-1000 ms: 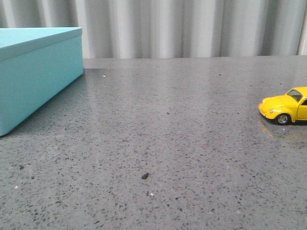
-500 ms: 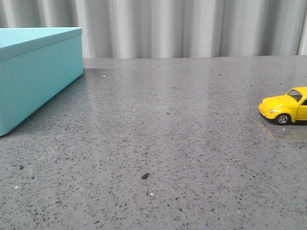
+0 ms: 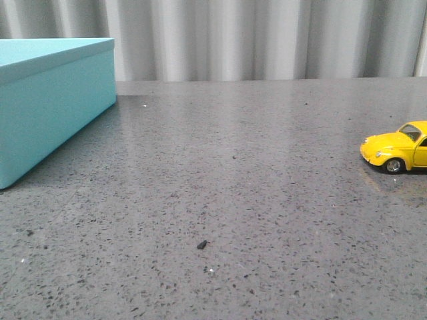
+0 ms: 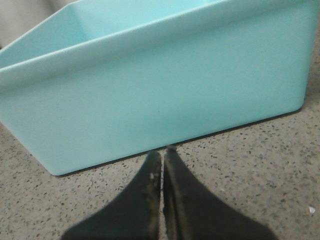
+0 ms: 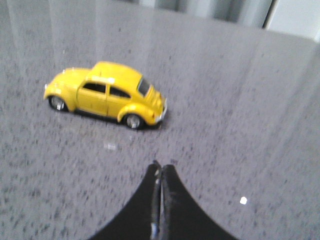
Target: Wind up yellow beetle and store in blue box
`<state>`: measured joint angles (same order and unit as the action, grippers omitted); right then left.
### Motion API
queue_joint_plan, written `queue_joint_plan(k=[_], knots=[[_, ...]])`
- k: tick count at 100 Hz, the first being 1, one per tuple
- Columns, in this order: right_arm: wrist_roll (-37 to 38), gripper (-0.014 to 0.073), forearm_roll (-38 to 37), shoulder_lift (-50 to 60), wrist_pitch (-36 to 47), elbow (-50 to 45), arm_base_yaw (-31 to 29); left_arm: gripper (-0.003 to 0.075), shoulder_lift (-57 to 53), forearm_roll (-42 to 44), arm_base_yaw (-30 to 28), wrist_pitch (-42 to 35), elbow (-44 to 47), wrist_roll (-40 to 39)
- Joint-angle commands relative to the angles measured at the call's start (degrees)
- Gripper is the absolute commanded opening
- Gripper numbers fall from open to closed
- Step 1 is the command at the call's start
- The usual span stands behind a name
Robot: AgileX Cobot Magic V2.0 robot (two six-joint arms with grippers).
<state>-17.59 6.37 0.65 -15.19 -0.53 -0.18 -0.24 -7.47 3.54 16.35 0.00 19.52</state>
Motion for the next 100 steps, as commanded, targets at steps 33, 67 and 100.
queue_joint_plan(k=[33,67,100], knots=[[0.0,-0.008,19.15,1.08,18.34,-1.46,-0.09,-0.0021,-1.83,-27.1,-0.07,-10.45,1.39,-0.29],[0.0,-0.008,20.72,1.08,17.48,-1.46,-0.09,-0.0021,-1.83,-45.81,-0.07,-13.76,1.39,-0.29],[0.0,-0.008,20.72,1.08,17.48,-1.46,-0.09,-0.0021,-1.83,-47.71,-0.07,-15.07,1.39,-0.29]])
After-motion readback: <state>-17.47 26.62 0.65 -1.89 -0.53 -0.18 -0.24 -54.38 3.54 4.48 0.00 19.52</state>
